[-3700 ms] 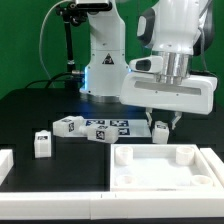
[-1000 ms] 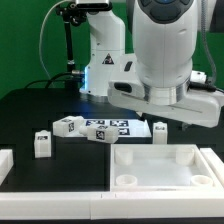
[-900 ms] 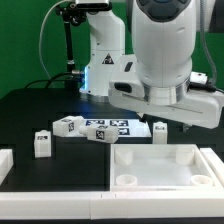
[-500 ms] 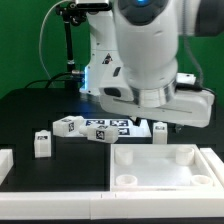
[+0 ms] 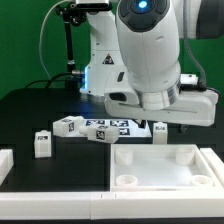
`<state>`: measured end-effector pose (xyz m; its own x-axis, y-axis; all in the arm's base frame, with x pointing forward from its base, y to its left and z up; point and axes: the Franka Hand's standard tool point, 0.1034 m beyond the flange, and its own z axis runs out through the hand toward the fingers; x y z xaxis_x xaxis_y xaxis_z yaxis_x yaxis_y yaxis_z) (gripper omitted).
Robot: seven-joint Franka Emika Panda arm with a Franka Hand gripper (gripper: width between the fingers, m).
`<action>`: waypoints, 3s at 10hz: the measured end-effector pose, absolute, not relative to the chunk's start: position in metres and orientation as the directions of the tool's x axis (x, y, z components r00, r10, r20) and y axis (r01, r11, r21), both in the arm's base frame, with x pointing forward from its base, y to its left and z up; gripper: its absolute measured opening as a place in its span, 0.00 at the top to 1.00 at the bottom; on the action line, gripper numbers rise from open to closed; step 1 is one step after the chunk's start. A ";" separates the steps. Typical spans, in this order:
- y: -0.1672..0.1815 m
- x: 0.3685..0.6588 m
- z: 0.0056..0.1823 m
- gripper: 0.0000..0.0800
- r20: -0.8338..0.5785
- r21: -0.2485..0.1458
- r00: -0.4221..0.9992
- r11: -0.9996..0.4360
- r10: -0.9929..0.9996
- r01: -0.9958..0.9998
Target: Assemble one leg
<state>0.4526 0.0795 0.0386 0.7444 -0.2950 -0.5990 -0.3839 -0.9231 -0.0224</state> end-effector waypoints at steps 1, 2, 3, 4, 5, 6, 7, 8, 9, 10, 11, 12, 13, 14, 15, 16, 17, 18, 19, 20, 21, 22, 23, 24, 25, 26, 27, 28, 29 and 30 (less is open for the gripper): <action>0.079 0.453 0.039 0.19 -0.599 -0.022 0.744 -0.923 -0.296 -0.385; 0.078 0.452 0.038 0.19 -0.601 -0.027 0.744 -0.922 -0.293 -0.385; 0.075 0.446 0.033 0.19 -0.623 -0.089 0.736 -0.911 -0.265 -0.403; 0.074 0.442 0.030 0.19 -0.638 -0.107 0.720 -0.895 -0.273 -0.433; 0.081 0.438 0.027 0.19 -0.649 -0.122 0.715 -0.893 -0.259 -0.434; 0.088 0.436 0.026 0.19 -0.655 -0.130 0.715 -0.895 -0.246 -0.427; 0.091 0.435 0.026 0.19 -0.657 -0.127 0.714 -0.898 -0.241 -0.421; 0.089 0.434 0.024 0.19 -0.659 -0.134 0.716 -0.901 -0.231 -0.413; 0.086 0.431 0.021 0.19 -0.660 -0.118 0.716 -0.909 -0.229 -0.400; 0.078 0.427 0.018 0.19 -0.661 -0.093 0.720 -0.929 -0.211 -0.357; 0.065 0.422 0.013 0.19 -0.668 -0.068 0.718 -0.945 -0.194 -0.319; 0.056 0.418 0.009 0.19 -0.678 -0.066 0.710 -0.945 -0.193 -0.320; 0.058 0.419 0.011 0.19 -0.677 -0.045 0.702 -0.940 -0.220 -0.338; 0.061 0.420 0.012 0.19 -0.675 -0.042 0.703 -0.939 -0.225 -0.340; 0.059 0.420 0.011 0.20 -0.676 -0.040 0.700 -0.938 -0.228 -0.344; 0.058 0.420 0.011 0.20 -0.676 -0.040 0.700 -0.937 -0.230 -0.346; 0.058 0.420 0.011 0.42 -0.676 -0.040 0.700 -0.937 -0.230 -0.346; 0.058 0.420 0.011 0.65 -0.676 -0.040 0.700 -0.937 -0.231 -0.347; 0.057 0.420 0.011 0.82 -0.676 -0.040 0.699 -0.937 -0.231 -0.348; 0.057 0.420 0.011 0.82 -0.676 -0.039 0.699 -0.936 -0.232 -0.349; 0.057 0.420 0.011 0.97 -0.676 -0.039 0.699 -0.936 -0.232 -0.349; 0.056 0.420 0.011 0.99 -0.676 -0.039 0.699 -0.936 -0.233 -0.350; 0.056 0.420 0.011 0.99 -0.676 -0.039 0.699 -0.936 -0.234 -0.351; 0.056 0.420 0.011 1.00 -0.676 -0.039 0.698 -0.935 -0.234 -0.351; 0.055 0.420 0.011 1.00 -0.676 -0.039 0.698 -0.935 -0.235 -0.352; 0.056 0.418 0.015 1.00 -0.685 -0.041 0.691 -0.935 -0.230 -0.352; 0.058 0.407 0.030 1.00 -0.727 -0.046 0.654 -0.936 -0.209 -0.349; 0.058 0.395 0.037 0.90 -0.762 -0.035 0.619 -0.941 -0.193 -0.336; 0.059 0.392 0.033 0.67 -0.768 -0.024 0.611 -0.943 -0.195 -0.331; 0.058 0.392 0.032 0.50 -0.766 -0.023 0.612 -0.943 -0.196 -0.332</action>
Offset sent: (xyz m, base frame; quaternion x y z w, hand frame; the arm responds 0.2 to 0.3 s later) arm -0.0169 0.0298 -0.0054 0.1692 -0.0807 -0.0452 0.9812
